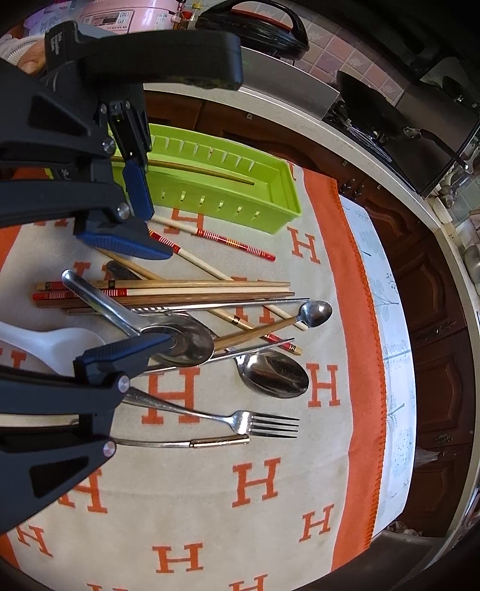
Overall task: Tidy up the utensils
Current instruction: 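Close the left tool on a red-striped chopstick in the pile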
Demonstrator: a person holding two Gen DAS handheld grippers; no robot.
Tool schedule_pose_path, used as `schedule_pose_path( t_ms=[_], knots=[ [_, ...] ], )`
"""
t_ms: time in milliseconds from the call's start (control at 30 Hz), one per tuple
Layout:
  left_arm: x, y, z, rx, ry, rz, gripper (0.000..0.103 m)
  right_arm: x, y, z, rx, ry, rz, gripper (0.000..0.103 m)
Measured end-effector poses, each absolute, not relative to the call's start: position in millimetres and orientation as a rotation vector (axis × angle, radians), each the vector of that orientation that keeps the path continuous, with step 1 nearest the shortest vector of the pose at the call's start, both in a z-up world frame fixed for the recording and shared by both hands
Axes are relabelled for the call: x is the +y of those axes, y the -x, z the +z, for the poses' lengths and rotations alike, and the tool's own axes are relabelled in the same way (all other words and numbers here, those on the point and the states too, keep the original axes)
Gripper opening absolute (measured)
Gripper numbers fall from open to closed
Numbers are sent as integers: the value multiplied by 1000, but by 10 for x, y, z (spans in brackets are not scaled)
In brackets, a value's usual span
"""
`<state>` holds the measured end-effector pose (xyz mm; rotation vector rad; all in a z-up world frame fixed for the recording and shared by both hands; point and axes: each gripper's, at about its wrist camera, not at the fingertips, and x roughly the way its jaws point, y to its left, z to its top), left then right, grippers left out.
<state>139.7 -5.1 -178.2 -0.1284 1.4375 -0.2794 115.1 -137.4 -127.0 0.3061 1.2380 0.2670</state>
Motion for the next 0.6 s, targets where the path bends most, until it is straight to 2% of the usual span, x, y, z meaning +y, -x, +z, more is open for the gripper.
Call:
schedule_pose_path(
  t_ms=[233, 600],
  knots=[
    [-27, -1398, -1637, 1416, 88, -253, 33, -1417, -1148, -1277, 1232, -321, 265, 42],
    [-175, -1712, -1739, 1409, -43, -112, 31, -1349, -1170, -1259, 1223, -323, 289, 41]
  ],
)
